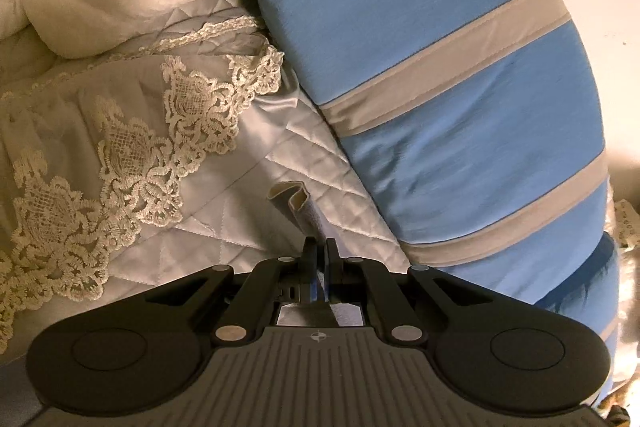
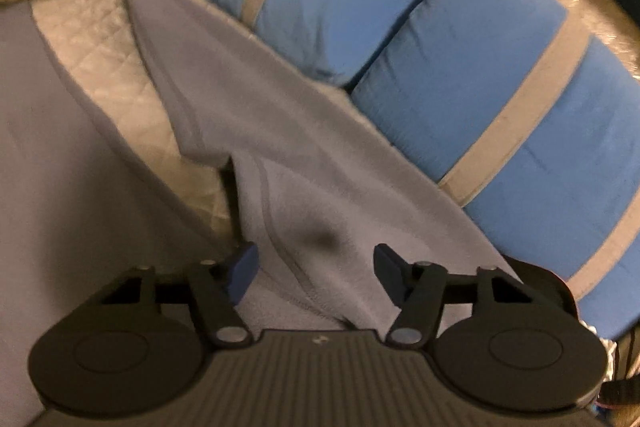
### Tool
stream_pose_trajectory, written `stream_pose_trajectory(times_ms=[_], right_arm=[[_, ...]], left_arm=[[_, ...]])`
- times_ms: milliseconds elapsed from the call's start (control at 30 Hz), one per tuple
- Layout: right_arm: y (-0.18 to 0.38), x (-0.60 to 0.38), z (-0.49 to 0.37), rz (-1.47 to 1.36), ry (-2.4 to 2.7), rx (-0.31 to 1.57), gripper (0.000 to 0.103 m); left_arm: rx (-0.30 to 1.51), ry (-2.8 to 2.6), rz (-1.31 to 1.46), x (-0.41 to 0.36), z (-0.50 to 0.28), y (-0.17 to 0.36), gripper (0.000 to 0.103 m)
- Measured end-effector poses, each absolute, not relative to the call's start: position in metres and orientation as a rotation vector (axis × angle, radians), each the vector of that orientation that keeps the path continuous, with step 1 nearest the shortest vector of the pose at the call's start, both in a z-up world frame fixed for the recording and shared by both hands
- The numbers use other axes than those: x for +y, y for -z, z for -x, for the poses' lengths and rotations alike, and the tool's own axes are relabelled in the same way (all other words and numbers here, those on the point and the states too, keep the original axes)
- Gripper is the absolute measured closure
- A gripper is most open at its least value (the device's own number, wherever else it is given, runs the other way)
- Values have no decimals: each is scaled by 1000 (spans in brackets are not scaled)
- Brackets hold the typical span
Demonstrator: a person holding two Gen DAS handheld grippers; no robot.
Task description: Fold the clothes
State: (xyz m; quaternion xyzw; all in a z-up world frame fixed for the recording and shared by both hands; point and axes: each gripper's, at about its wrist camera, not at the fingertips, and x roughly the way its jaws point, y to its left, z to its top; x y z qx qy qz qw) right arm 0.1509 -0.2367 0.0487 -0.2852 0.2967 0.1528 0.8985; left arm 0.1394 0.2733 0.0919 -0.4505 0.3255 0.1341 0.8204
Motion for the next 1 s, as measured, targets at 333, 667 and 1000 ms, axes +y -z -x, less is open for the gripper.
stream_pose_trajectory(times_ms=[333, 667, 1000], right_arm=[[-39, -232, -157, 729, -358, 694, 99], [-71, -261, -144, 861, -330, 617, 100], [-67, -264, -125, 914, -436, 660, 101]], left_arm=[[700, -283, 966, 275, -145, -89, 100], [752, -332, 938, 279, -143, -92, 100], [919, -416, 864, 281, -134, -76, 100]])
